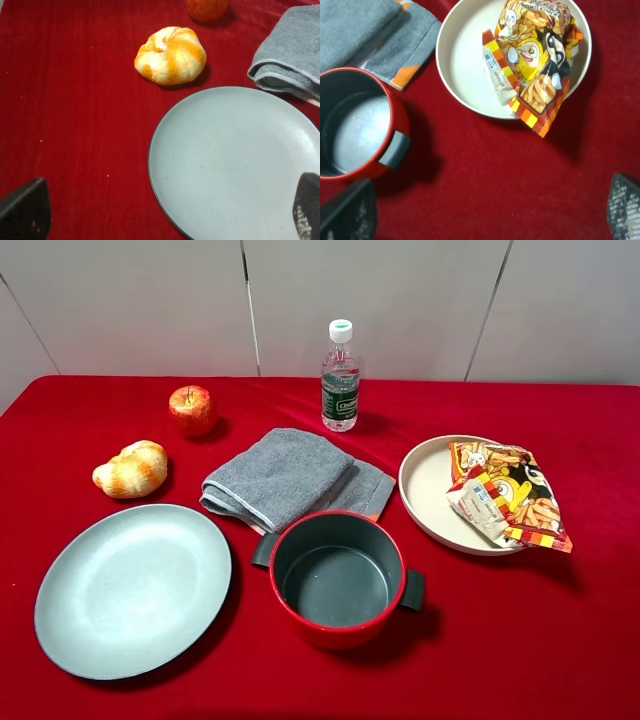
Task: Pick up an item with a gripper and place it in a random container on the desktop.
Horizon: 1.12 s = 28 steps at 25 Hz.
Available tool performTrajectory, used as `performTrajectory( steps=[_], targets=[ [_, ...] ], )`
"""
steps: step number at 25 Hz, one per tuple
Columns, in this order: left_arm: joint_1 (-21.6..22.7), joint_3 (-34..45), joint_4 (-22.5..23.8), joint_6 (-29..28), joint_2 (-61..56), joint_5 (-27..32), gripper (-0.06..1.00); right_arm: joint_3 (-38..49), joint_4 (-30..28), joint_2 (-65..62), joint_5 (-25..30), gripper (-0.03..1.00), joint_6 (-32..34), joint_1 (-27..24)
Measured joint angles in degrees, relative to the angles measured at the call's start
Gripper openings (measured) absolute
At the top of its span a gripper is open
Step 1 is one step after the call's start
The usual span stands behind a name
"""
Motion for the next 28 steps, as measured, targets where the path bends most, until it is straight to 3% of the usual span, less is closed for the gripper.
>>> performTrajectory(
  steps=[16,28],
  targets=[
    [0.0,0.0,0.0,0.0,0.0,0.0,0.96,13.9,-3.5,-23.3,-2.7,0.69,0.0,-4.8],
    [0.0,0.0,0.0,0.0,0.0,0.0,0.96,15.8,-5.5,-31.0,-4.8,0.69,-0.1,-9.4]
  ],
)
